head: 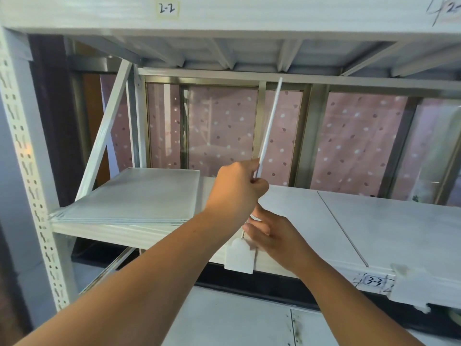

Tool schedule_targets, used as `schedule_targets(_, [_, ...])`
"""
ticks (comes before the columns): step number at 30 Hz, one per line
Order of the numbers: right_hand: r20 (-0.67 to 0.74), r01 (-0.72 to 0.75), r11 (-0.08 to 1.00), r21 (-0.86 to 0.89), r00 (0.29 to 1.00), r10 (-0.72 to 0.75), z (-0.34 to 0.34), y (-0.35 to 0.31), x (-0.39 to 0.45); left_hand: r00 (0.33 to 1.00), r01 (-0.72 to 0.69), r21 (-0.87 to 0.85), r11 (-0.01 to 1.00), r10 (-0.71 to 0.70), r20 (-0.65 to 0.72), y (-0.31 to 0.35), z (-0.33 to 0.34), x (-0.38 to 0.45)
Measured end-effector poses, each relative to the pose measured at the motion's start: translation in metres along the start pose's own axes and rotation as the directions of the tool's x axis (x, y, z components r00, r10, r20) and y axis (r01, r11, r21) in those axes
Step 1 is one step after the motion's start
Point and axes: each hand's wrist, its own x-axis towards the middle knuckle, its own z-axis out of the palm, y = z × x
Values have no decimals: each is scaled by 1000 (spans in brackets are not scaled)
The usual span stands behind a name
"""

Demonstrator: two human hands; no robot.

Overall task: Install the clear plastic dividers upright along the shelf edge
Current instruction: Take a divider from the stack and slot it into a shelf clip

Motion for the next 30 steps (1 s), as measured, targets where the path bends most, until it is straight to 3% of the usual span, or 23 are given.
schedule_targets(7, [20, -12, 1000, -9, 1000, 13, 5, 4, 4, 996, 63, 23, 998, -61, -67, -12, -5, 1])
schedule_targets(14, [1, -21, 994, -110, 1000, 22, 5, 0, 3, 999, -17, 230, 973, 11, 30, -9, -1, 0])
schedule_targets(18, [20, 14, 983, -184, 1000, -11, 5, 0, 1, 998, -65, 233, 970, 63, 17, -12, 3, -1])
schedule_targets(23, [49, -7, 975, -220, 999, 18, 7, -3, 2, 997, -39, 200, 979, 51, -53, -22, 5, -5])
schedule_targets(26, [89, 11, 939, -344, 996, 21, 8, -10, 0, 994, -24, 191, 981, 44, -99, -29, 9, -14])
schedule_targets(30, [64, -5, 937, -350, 998, 29, 9, -11, -3, 995, -19, 195, 981, 37, -89, -29, 14, -18])
